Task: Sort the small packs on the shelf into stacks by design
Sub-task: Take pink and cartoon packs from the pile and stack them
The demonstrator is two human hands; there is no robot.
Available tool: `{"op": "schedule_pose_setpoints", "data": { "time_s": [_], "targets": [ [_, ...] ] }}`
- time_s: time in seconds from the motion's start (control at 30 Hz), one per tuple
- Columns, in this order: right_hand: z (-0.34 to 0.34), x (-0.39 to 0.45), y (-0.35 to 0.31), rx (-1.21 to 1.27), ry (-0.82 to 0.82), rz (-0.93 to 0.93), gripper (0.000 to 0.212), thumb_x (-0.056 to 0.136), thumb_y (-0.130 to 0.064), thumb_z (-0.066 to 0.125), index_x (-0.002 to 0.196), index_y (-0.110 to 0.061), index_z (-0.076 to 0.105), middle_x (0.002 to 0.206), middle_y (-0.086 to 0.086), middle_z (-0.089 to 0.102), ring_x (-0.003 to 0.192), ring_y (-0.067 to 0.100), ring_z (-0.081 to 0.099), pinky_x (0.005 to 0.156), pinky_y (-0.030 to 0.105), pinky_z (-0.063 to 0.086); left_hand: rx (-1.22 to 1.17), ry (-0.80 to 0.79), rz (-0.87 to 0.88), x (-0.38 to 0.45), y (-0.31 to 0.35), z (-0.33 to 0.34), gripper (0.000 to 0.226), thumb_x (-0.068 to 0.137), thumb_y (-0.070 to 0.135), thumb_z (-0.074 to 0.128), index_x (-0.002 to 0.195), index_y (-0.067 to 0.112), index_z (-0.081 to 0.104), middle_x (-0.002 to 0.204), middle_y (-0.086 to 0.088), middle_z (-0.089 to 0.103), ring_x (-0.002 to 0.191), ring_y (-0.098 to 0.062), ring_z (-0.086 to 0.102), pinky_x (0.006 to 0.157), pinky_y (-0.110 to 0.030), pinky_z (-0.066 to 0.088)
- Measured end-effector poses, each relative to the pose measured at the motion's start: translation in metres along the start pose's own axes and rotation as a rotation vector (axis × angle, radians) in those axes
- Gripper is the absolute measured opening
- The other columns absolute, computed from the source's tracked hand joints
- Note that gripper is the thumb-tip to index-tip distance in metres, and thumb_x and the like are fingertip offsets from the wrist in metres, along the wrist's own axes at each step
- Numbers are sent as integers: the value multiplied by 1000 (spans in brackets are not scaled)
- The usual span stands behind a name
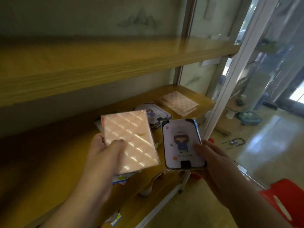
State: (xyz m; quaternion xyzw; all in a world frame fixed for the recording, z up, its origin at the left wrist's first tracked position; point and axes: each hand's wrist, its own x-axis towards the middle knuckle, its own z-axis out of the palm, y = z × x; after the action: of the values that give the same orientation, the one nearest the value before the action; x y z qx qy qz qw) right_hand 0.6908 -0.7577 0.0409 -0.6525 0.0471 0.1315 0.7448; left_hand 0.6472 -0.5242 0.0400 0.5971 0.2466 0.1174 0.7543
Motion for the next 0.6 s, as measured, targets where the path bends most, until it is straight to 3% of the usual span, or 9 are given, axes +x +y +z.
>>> {"op": "schedule_pose_setpoints", "data": {
  "time_s": [0.17,0.23,0.33,0.4,0.5,0.53,0.6],
  "targets": [
    [-8,53,-1,-158,29,-41,17,97,-22,55,107,-21,68,94,6,77,93,32,72,81,48,59,-15,79,-14,21,0,6,28,92,15,65,118,26,59,110,-6,72,95,-31,72,80,-49,60],
    [-9,80,-6,-193,-8,-34,19,96,-27,58,109,-20,69,101,11,75,96,37,69,83,49,55,-22,115,-4,27,1,10,28,92,14,65,118,23,59,111,-9,72,96,-34,71,84,-51,59],
    [-9,127,-21,-261,-91,-44,22,95,-30,60,113,-22,68,102,10,76,98,37,70,87,54,55,-27,196,9,36,1,19,26,92,13,66,116,20,61,110,-12,72,95,-34,71,74,-43,57],
    [-7,157,-32,-291,-165,-54,18,97,-25,58,111,-22,69,96,4,78,86,25,74,76,41,62,-40,244,17,41,1,28,22,91,12,66,112,19,62,107,-12,73,90,-30,71,66,-36,53],
    [0,199,-44,-463,-282,-155,18,100,-25,53,99,-22,71,73,-6,74,63,11,64,50,22,46,-80,318,41,46,5,47,14,94,9,62,106,17,61,104,-12,73,85,-23,72,61,-32,52],
    [4,211,-48,-500,-313,-178,17,99,-26,54,99,-22,71,68,-8,72,58,7,61,47,20,43,-92,347,47,48,5,55,14,94,9,61,106,16,60,105,-12,73,87,-22,73,61,-32,52],
    [12,232,-51,-570,-387,-199,17,97,-26,57,104,-19,71,76,-2,75,62,10,65,52,24,45,-114,397,59,51,5,69,13,94,9,61,105,15,60,109,-13,73,87,-21,75,61,-33,53]
  ]
}}
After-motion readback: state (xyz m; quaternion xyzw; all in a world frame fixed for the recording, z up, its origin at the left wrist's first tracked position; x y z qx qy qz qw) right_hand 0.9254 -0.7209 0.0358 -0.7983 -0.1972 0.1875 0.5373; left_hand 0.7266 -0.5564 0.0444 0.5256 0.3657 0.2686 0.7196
